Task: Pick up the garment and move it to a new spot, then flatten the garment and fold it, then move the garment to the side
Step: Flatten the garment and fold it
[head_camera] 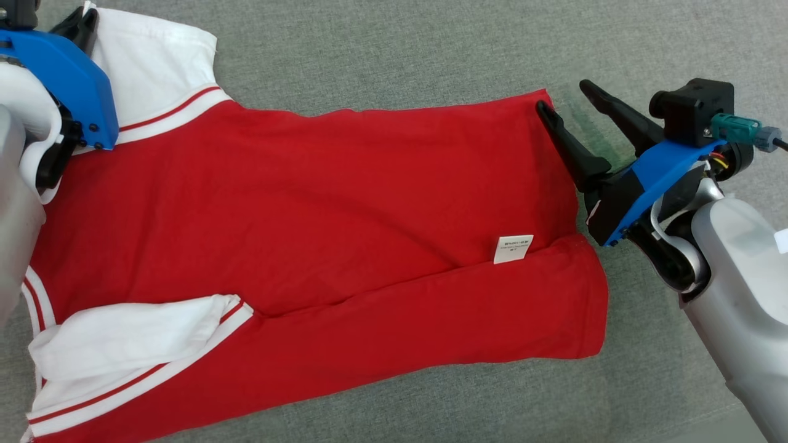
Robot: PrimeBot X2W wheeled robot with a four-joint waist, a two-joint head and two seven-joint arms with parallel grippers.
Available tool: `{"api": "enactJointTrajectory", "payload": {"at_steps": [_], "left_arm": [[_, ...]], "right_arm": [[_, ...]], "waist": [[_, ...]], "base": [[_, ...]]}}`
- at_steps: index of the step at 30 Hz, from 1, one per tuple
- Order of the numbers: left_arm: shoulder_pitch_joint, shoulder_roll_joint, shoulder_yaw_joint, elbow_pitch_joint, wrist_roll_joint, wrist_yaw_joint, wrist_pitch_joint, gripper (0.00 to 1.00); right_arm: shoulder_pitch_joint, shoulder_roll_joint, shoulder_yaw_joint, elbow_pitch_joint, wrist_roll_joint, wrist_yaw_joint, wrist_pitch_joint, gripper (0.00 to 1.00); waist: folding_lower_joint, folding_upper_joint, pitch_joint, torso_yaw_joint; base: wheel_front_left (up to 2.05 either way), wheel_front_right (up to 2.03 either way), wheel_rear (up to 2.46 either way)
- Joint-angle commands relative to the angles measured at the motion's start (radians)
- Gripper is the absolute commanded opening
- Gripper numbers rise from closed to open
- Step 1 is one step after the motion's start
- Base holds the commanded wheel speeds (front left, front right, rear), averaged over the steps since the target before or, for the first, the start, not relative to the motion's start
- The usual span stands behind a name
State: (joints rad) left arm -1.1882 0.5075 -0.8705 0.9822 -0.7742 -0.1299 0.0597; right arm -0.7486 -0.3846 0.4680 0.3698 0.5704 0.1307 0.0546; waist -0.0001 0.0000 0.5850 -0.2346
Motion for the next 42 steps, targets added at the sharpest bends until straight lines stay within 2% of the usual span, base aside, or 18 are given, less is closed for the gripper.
{"api": "enactJointTrajectory", "payload": {"at_steps": [1,9,10,11,12,13,22,31,36,39,42], "left_arm": [[0.000,0.003,-0.013,0.005,-0.007,-0.001,-0.005,0.00],[-0.047,-0.018,-0.077,-0.032,-0.048,-0.001,-0.092,0.00],[-0.050,-0.020,-0.087,-0.035,-0.054,-0.001,-0.102,0.00],[-0.053,-0.022,-0.096,-0.040,-0.056,-0.001,-0.114,0.00],[-0.056,-0.022,-0.103,-0.043,-0.064,-0.001,-0.126,0.00],[-0.056,-0.024,-0.110,-0.047,-0.068,-0.001,-0.137,0.00],[-0.025,-0.025,-0.144,-0.066,-0.115,-0.001,-0.263,0.00],[0.112,-0.017,-0.119,-0.182,-0.133,0.000,-0.325,0.00],[0.252,0.003,-0.024,-0.342,-0.092,0.034,-0.325,0.00],[0.365,0.011,0.042,-0.451,-0.064,0.074,-0.325,0.00],[0.443,0.020,0.079,-0.516,-0.045,0.094,-0.325,0.00]], "right_arm": [[0.011,-0.005,-0.003,0.000,0.008,0.000,0.012,1.00],[-0.015,0.009,0.013,0.064,0.042,0.000,0.065,1.00],[-0.022,0.002,0.026,0.075,0.035,0.000,0.073,0.84],[-0.024,0.004,0.029,0.085,0.037,0.000,0.074,0.46],[-0.026,0.009,0.033,0.092,0.045,0.000,0.072,0.32],[-0.029,0.009,0.034,0.099,0.053,0.000,0.071,0.00],[-0.069,0.012,0.014,0.176,0.020,0.000,-0.057,0.00],[0.012,0.007,0.024,0.233,0.017,0.000,-0.169,0.00],[0.076,-0.005,0.015,0.235,0.005,0.000,-0.230,0.00],[0.118,-0.005,0.004,0.236,-0.006,0.000,-0.260,0.00],[0.146,0.002,-0.003,0.238,-0.012,0.000,-0.272,0.00]], "waist": [[0.0001,0.0000,0.000,0.006],[0.0001,0.0000,-0.001,0.047],[0.0001,0.0000,-0.002,0.053],[0.0001,0.0000,-0.003,0.060],[0.0001,0.0000,-0.005,0.064],[0.0001,0.0000,-0.008,0.069],[0.0001,0.0000,-0.077,0.111],[0.0001,0.0000,-0.180,0.157],[0.0001,0.0000,-0.221,0.175],[0.0001,0.0000,-0.244,0.181],[0.0001,0.0000,-0.256,0.184]], "base": [[0.00,0.00,0.00],[0.00,0.00,0.00],[0.00,0.00,0.00],[0.00,0.00,0.00],[0.00,0.00,0.00],[0.00,0.00,0.00],[0.00,0.00,0.00],[0.00,0.00,0.00],[0.00,0.00,0.00],[0.00,0.00,0.00],[0.00,0.00,0.00]]}}
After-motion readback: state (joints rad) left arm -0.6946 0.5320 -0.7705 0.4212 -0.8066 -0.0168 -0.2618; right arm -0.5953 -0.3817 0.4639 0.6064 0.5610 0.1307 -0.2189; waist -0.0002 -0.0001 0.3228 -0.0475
